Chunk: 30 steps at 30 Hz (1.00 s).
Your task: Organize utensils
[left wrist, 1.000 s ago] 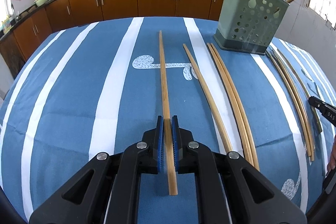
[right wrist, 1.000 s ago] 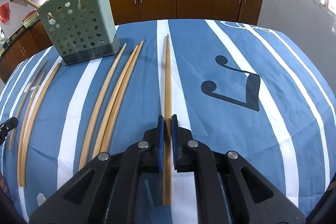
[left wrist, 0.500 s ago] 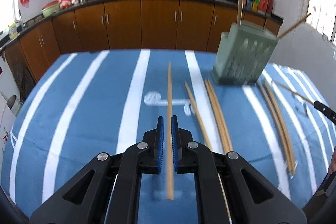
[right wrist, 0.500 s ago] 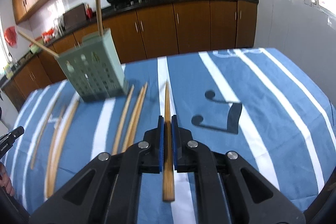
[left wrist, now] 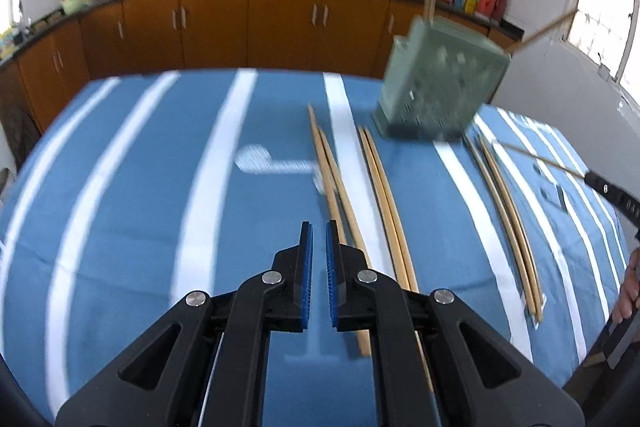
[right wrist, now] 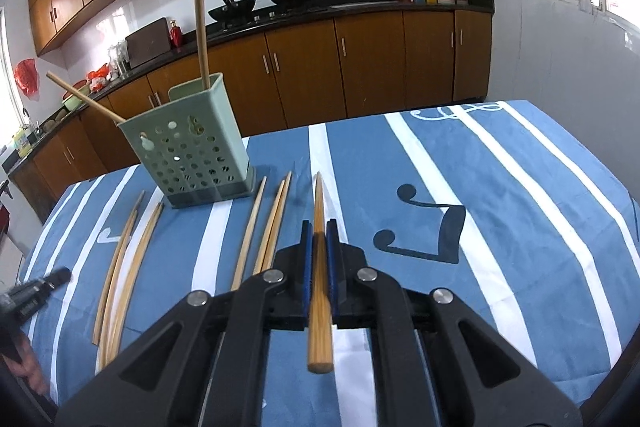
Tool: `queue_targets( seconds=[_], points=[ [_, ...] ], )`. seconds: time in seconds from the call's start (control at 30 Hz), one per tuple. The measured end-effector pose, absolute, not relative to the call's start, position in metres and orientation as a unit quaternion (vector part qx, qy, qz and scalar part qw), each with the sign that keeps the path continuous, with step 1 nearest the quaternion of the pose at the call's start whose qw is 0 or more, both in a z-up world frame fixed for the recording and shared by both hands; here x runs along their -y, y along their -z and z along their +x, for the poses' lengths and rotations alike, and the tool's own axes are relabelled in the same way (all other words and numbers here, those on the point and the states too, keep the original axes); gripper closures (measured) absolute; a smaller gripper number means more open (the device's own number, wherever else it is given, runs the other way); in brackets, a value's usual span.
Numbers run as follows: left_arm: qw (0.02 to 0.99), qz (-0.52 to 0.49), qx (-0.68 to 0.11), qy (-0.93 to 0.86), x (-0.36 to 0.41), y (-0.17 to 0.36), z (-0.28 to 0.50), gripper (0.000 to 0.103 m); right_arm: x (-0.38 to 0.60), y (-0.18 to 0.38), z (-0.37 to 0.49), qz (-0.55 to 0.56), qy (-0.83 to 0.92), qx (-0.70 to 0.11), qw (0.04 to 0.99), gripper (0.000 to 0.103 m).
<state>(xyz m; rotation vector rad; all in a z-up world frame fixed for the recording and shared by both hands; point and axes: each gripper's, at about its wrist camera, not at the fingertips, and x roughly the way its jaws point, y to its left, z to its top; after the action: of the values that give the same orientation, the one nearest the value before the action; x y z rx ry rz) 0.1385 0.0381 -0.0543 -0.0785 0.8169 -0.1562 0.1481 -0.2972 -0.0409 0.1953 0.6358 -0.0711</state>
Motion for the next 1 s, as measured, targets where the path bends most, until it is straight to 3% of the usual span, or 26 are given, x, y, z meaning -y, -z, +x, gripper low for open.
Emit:
queue_targets(
  seconds=[0.5,0.83,0.93,1.0],
  points=[
    [0.899,-0.013,-0.433,0.065,-0.009,0.087,0.136,0.095,0.296,0.055,0.152,0.099,0.034,-0.333,0.937,0.095],
    [0.902,-0.036,-0.429,0.039,-0.048,0.087,0.157,0.096,0.298,0.057,0.154,0.101,0.038,-0.335,0.936,0.095],
    [0.903,-0.040,-0.424,0.052,-0.053,0.087,0.152,0.093,0.299,0.059,0.156,0.103,0.039,-0.338,0.935,0.095],
    [0.903,-0.039,-0.423,0.057,-0.053,0.086,0.149,0.082,0.298,0.061,0.157,0.103,0.039,-0.340,0.934,0.095]
  ],
)
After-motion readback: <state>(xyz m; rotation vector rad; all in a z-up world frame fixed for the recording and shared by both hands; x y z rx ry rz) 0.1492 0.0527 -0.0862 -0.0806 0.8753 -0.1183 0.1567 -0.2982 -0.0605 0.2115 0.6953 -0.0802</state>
